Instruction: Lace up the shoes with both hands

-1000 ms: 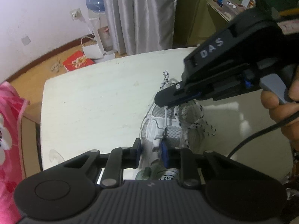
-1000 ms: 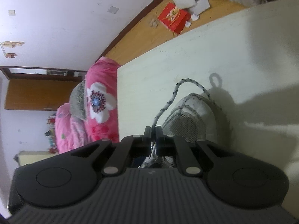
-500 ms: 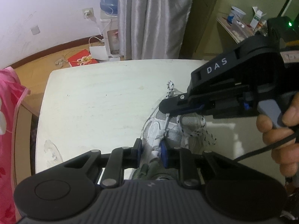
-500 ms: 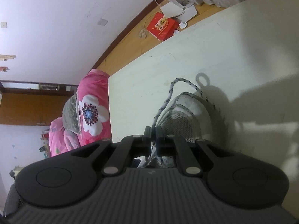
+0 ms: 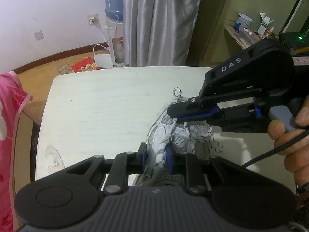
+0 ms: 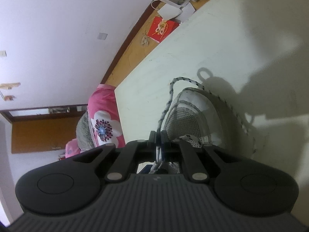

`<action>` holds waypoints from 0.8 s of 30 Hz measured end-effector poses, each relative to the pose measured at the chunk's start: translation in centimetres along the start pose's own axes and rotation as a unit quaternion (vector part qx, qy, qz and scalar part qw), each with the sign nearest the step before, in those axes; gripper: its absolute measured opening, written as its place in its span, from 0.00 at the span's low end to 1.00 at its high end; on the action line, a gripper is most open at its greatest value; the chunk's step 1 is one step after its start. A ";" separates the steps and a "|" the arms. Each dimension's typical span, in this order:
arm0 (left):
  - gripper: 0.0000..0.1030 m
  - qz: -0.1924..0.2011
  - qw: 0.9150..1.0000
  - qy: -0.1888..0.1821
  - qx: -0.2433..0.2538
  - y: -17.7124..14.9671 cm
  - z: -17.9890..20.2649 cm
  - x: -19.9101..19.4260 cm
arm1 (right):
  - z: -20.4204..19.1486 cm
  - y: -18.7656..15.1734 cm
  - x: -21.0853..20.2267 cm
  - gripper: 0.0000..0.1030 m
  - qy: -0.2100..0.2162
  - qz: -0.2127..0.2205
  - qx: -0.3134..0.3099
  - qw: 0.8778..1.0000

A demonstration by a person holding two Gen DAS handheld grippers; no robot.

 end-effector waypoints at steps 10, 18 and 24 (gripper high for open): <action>0.21 0.010 1.000 0.001 0.001 -0.3 0.0 -0.1 | 1.4 -0.2 -0.2 0.03 0.026 -0.002 0.070 0.997; 0.20 0.019 1.000 0.001 -0.002 -0.4 0.1 0.0 | 2.1 -0.5 0.0 0.03 0.034 -0.002 0.104 0.994; 0.20 0.027 1.000 -0.001 -0.008 -0.6 0.0 -0.1 | 2.7 -0.7 0.1 0.03 0.039 -0.002 0.128 0.991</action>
Point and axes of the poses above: each gripper's, at about its wrist camera, not at the fingertips, and x roughly the way its jaws point, z to its right, y to its top, the point moved 4 cm from there along x, roughly the way its jaws point, and after that the axes turned 12 degrees about x, right-handed, at the moved point
